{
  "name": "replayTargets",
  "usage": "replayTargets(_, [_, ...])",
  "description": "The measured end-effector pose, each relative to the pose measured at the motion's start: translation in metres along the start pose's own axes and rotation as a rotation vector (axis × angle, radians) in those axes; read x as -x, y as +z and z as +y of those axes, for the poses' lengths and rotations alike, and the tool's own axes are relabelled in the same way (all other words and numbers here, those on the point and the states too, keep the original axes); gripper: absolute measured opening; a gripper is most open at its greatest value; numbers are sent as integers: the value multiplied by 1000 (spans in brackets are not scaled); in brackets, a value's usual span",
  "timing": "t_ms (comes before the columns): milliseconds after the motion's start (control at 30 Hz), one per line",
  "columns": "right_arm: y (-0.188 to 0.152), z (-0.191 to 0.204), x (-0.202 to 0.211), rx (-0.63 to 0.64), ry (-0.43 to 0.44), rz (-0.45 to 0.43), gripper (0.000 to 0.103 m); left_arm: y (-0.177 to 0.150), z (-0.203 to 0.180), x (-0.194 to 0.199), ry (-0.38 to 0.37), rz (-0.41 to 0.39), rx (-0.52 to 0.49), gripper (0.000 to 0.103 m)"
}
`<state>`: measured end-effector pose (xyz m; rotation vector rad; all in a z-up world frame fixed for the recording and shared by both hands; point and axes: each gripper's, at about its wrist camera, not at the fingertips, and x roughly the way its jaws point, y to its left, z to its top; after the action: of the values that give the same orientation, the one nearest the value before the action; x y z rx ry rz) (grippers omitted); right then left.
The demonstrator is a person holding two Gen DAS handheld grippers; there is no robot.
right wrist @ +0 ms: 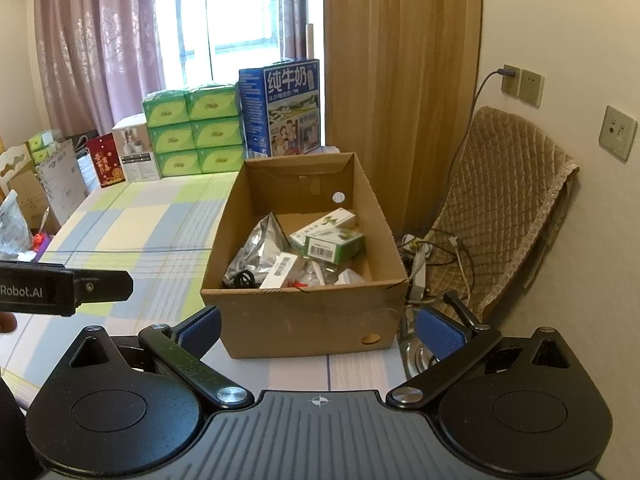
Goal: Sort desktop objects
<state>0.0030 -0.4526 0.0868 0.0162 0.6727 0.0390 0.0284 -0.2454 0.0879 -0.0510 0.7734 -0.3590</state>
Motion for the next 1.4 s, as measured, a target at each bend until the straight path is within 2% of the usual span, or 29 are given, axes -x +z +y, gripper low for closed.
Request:
replayTargets(400, [-2,-2,3,-5,-1,10,101,-7,-6,-2,26,14,-14,102])
replayTargets(1400, [-8,-8,2,-23,3,26,101,-12,-8,-7,32,33,-26,102])
